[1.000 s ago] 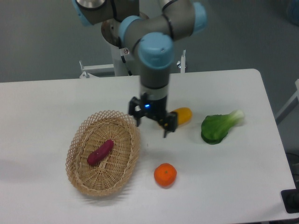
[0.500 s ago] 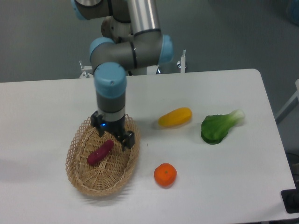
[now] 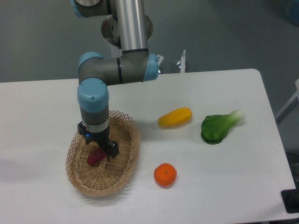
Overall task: Pick up the sweet potato from the basket
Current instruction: 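Lower the gripper into the basket around the purple sweet potato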
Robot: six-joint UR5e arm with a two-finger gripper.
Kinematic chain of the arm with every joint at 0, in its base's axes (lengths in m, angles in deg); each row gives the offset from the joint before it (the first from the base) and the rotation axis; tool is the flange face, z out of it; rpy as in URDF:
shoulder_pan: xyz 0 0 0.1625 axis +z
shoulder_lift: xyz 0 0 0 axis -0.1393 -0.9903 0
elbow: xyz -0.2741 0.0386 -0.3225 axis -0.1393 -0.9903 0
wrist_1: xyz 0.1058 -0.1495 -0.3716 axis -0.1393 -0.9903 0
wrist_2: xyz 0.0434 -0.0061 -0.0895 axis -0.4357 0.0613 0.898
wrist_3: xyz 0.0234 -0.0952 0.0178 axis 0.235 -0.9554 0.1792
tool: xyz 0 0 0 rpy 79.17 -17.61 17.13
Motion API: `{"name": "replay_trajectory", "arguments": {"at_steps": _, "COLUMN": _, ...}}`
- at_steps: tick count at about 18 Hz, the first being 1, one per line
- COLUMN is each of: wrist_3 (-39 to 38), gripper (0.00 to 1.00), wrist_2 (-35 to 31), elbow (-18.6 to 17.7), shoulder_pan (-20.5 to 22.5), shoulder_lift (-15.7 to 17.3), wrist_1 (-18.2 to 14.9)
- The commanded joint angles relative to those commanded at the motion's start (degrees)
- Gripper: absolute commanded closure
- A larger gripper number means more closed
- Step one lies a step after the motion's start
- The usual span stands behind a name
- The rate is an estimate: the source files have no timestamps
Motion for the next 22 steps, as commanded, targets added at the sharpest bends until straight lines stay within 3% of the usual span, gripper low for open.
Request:
{"name": "replay_trajectory", "arguments": {"at_steps": 5, "wrist_3": 0.0, "gripper": 0.0, "wrist_2": -0.3, "elbow": 0.3, "shoulder_pan": -0.2, "shoulder_lift": -0.4, "wrist_1": 0.4}}
{"name": "replay_trajectory", "arguments": {"at_steps": 7, "wrist_3": 0.0, "gripper": 0.06, "wrist_2": -3.1, "elbow": 0.5, "shoulder_pan": -0.5, "shoulder_lift": -0.7, "wrist_1": 0.4}}
{"name": "replay_trajectory", "arguments": {"at_steps": 11, "wrist_3": 0.2, "gripper": 0.3, "wrist_2": -3.3, "elbow": 0.6, "shoulder_pan": -0.6, "shoulder_lift": -1.0, "wrist_1": 0.4}}
{"name": "replay_trajectory", "arguments": {"at_steps": 14, "wrist_3": 0.2, "gripper": 0.37, "wrist_2": -3.4, "elbow": 0.6, "shoulder_pan": -0.6, "shoulder_lift": -1.0, "wrist_1": 0.4}}
{"name": "replay_trajectory", "arguments": {"at_steps": 20, "wrist_3": 0.4, "gripper": 0.68, "wrist_2": -3.4, "elbow": 0.9, "shoulder_pan": -0.6, "shoulder_lift": -1.0, "wrist_1": 0.4}}
{"name": "replay_trajectory", "arguments": {"at_steps": 22, "wrist_3": 0.4, "gripper": 0.72, "wrist_2": -3.4, "elbow": 1.1, "shoulder_pan": -0.6, "shoulder_lift": -1.0, "wrist_1": 0.4}}
